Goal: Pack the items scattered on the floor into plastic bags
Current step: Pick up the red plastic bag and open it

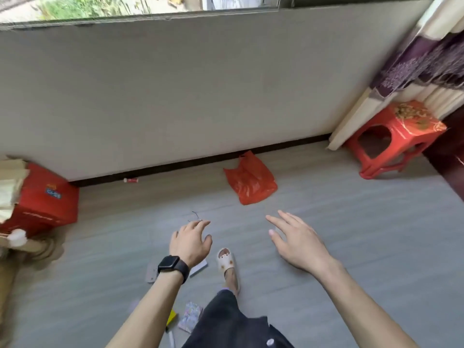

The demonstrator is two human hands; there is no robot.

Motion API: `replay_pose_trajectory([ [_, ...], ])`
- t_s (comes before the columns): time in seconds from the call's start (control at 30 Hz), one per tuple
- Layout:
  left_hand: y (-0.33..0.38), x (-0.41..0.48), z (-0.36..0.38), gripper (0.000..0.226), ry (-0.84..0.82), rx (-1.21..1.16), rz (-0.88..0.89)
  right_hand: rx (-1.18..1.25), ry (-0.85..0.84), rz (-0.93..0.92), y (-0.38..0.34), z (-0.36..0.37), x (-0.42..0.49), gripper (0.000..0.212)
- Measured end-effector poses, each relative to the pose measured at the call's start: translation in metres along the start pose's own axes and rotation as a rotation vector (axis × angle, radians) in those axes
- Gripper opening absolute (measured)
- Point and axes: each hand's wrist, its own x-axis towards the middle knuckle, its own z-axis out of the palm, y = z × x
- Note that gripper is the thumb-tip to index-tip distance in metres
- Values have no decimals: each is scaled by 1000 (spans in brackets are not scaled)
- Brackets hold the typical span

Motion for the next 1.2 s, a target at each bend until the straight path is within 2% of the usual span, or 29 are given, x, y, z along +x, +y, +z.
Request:
replay_pose_trajectory([
  [0.17,9,92,-25,48,-91,-39,-71,-11,-134,-16,1,-36,97,47],
  [0.27,16,146,-39,50,-148,-38,-61,15,-158,-18,9,-58,156,46],
  [0.4,30,213,-60,50,-102,-14,-60,19,-178,-50,18,-76,232,45],
  [0.63,31,334,-54,51,-29,-40,-205,-45,-319,-187,51,-62,395,47],
  [0.8,16,414,-4,53,-54,-137,-284,-163,-405,-278,77,-20,508,50],
  [0.93,-7,481,57,67,-61,-186,-344,-218,-437,-289,102,41,599,52],
  [1.2,-76,611,259,63,-219,-152,-432,-420,-480,-209,175,229,777,65],
])
